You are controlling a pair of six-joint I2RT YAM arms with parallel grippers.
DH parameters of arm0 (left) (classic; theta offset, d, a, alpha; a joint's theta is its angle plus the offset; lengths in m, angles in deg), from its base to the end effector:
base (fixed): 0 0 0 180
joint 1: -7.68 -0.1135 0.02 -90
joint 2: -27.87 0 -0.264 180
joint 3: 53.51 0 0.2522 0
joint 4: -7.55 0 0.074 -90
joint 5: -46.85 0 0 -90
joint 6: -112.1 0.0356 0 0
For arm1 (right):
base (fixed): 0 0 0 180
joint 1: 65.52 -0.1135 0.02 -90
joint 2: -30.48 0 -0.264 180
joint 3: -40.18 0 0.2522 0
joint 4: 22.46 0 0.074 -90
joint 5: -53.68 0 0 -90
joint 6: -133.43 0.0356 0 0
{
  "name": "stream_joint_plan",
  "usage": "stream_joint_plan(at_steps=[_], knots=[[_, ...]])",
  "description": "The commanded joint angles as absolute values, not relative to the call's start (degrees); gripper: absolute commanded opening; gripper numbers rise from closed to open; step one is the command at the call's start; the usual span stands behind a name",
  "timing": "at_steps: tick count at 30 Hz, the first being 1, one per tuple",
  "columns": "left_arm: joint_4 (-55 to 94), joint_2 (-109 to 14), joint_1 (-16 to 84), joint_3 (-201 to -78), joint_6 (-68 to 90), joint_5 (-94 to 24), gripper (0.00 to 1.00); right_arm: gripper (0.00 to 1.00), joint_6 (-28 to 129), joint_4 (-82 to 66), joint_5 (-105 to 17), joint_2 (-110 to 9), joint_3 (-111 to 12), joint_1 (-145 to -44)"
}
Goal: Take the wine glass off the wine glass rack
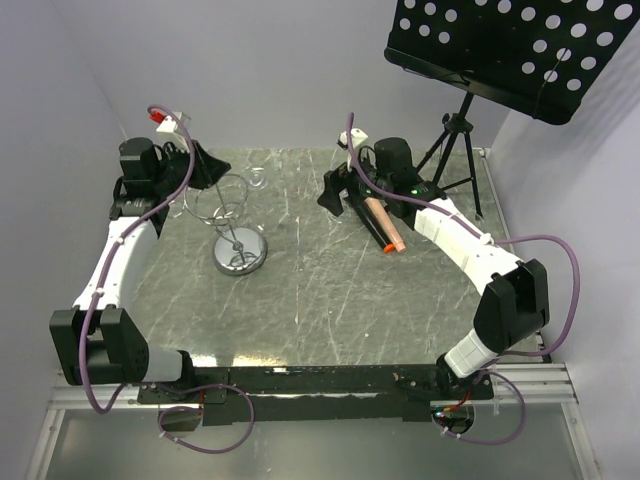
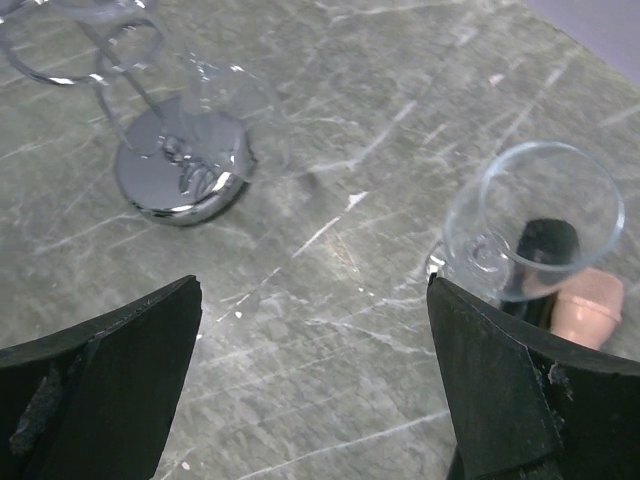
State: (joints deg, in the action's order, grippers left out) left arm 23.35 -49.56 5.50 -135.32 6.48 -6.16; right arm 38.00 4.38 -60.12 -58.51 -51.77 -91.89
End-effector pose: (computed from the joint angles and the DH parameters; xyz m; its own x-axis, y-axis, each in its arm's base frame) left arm 0.3150 -0.0094 0.3702 -0.3411 -0.2282 -0.9119 0.4850 0.7883 -0.3787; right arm 0.3203 0.1748 0.3473 -0.2913 -0.2411 -0.9258 -0.7680 0.6359 0.0761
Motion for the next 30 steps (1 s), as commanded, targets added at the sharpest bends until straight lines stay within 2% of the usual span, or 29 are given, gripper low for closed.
stream_joint_plan(at_steps=[1,3,6,9,12,20,30], knots=[[18.0,-44.6,6.2,-137.1,3.6,-4.4,0.41,1.0,32.3,-0.1,-69.6,-58.1,-50.2,-91.5],[19.5,-44.6,6.2,-137.8,4.8,-6.0,0.58,0.99,29.1,-3.7,-74.1,-57.7,-48.1,-91.4],[21.1,-44.2,6.4,-138.5,6.3,-8.7,0.76,0.98,28.0,-7.6,-78.9,-59.3,-48.4,-91.5],[23.3,-43.3,6.4,-138.8,8.2,-8.2,0.86,0.91,28.8,-8.3,-84.7,-63.8,-52.5,-91.5],[25.3,-41.7,6.4,-139.2,9.7,-10.0,0.95,0.85,33.0,-16.1,-88.6,-67.1,-52.7,-91.6],[32.6,-40.1,3.6,-141.6,15.2,-16.5,0.98,0.81,39.1,-37.3,-90.2,-74.1,-51.7,-94.6],[30.9,-42.5,-3.3,-139.3,6.3,-10.5,1.0,0.78,41.3,-49.7,-90.2,-81.9,-52.9,-98.0]])
